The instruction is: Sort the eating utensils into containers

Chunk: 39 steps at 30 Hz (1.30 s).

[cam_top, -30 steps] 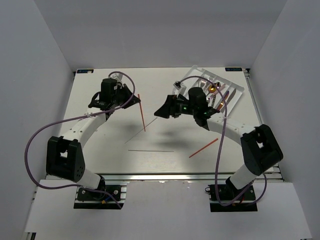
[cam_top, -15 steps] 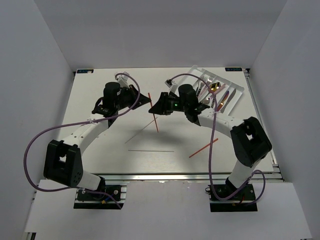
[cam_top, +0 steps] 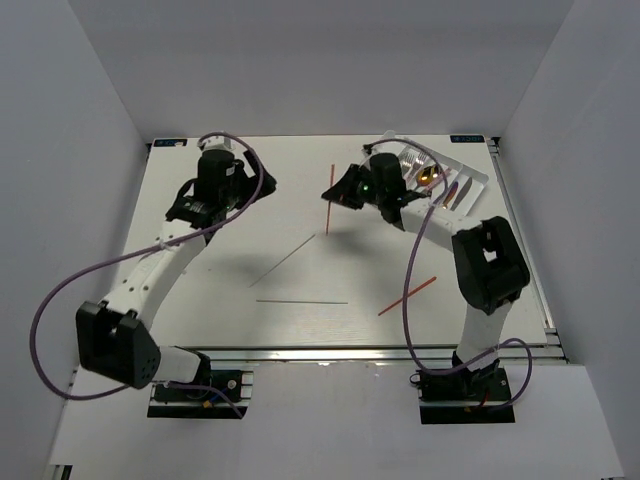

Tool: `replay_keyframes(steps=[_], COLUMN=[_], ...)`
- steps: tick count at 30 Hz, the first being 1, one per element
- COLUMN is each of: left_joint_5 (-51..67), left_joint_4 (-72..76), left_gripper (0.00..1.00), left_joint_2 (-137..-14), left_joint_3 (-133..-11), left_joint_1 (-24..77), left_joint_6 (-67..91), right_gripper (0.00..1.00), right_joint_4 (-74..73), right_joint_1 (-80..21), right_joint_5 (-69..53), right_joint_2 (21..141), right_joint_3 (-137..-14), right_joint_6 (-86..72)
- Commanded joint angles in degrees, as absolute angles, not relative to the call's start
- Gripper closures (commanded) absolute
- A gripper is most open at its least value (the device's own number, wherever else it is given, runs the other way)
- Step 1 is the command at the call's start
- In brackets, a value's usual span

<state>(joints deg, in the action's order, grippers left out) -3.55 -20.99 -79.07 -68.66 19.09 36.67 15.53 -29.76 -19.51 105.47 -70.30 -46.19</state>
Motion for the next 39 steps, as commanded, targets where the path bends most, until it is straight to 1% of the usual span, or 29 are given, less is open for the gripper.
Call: replay_keyframes(steps=[1, 3, 4, 5, 6, 7, 8, 9, 11, 19, 22, 23, 24, 26, 27, 30, 32, 34, 35, 36, 37, 39], left_joint_5=[-20.65, -21.88, -23.19, -27.64, -29.86, -31.62, -33.82, -34.10, -34.36, -31.29, -30.94, -30.76, -30.33, -29.01, -27.87, -21.64, -18.29, -15.13, -11.72, -9.51, -7.58, -6.33], left_joint_4=[-32.17, -32.26, -31.99, -31.38, -29.55, -28.75, -27.78, -26.56, -26.98, -27.60, -27.42, -27.33, -27.33, -26.81, -26.63, -25.76, -25.14, -24.26, -23.56, -23.03, -22.68, -22.85], left_gripper=[0.02, 0.02, 0.02, 0.02, 0.02, 0.02, 0.02, 0.02, 0.02, 0.02, 0.02, 0.02, 0.02, 0.02, 0.02, 0.02, 0.02, 0.02, 0.02, 0.02, 0.02, 0.02], left_joint_2=[-70.41, -66.98, -65.84, -63.22, -61.80, -60.40, -58.12, -57.31, -56.78, -59.23, -59.15, -59.06, -59.06, -59.41, -59.59, -60.82, -61.34, -61.61, -61.79, -62.40, -62.84, -64.85], left_joint_3=[-70.93, -67.61, -65.85, -63.83, -59.20, -56.98, -54.95, -52.15, -52.03, -52.47, -52.47, -52.47, -52.38, -52.12, -52.12, -51.86, -51.77, -51.24, -51.15, -51.07, -51.15, -51.94], left_joint_1=[18.98, 18.90, 18.90, 18.90, 18.90, 18.90, 18.90, 18.90, 18.90, 18.90, 18.90, 18.90, 18.90, 18.90, 18.90, 18.90, 18.90, 18.90, 18.90, 18.98, 19.07, 20.03], left_joint_6=[27.17, 23.75, 23.30, 23.12, 23.38, 23.64, 23.73, 23.73, 23.38, 21.36, 21.09, 21.09, 21.01, 20.57, 20.39, 19.16, 18.46, 18.02, 17.84, 17.58, 17.40, 18.02], right_gripper=[1.00, 1.00, 1.00, 1.00, 1.00, 1.00, 1.00, 1.00, 1.00, 1.00, 1.00, 0.90, 0.70, 0.59, 0.48, 0.45, 0.39, 0.27, 0.21, 0.11, 0.11, 0.11], right_joint_4=[5.74, 0.99, -1.03, -3.40, -5.17, -8.75, -11.31, -12.90, -14.50, -9.49, -7.74, -6.86, -6.94, -7.21, -7.29, -7.82, -9.05, -9.93, -10.37, -11.15, -13.60, -15.03], right_joint_1=[-22.96, -20.93, -19.18, -18.46, -17.67, -16.62, -16.18, -15.74, -14.59, -13.27, -13.36, -13.45, -13.36, -13.36, -13.45, -13.45, -13.36, -13.71, -13.88, -14.76, -15.29, -16.78], right_joint_5=[-6.96, -4.32, -3.61, -2.91, -1.33, -0.27, 2.09, 2.98, 3.34, 3.69, 4.13, 4.13, 4.22, 4.39, 4.48, 4.22, 4.31, 4.57, 5.01, 6.92, 8.42, 13.24], right_joint_2=[111.43, 117.47, 119.60, 121.97, 126.52, 128.74, 133.46, 135.68, 139.98, 143.17, 141.43, 141.07, 140.89, 140.19, 139.84, 138.61, 137.20, 133.53, 131.85, 129.92, 125.46, 119.74], right_joint_3=[-82.58, -88.65, -95.47, -99.10, -102.71, -110.14, -114.22, -117.56, -123.98, -125.24, -121.92, -120.95, -120.42, -120.41, -120.50, -121.46, -123.04, -121.57, -120.60, -119.45, -118.05, -110.60], right_joint_6=[-47.46, -47.11, -47.20, -47.28, -47.29, -47.11, -47.28, -47.63, -48.77, -50.54, -50.80, -50.80, -50.80, -50.63, -50.45, -49.14, -47.39, -45.45, -43.87, -39.94, -37.73, -34.38])
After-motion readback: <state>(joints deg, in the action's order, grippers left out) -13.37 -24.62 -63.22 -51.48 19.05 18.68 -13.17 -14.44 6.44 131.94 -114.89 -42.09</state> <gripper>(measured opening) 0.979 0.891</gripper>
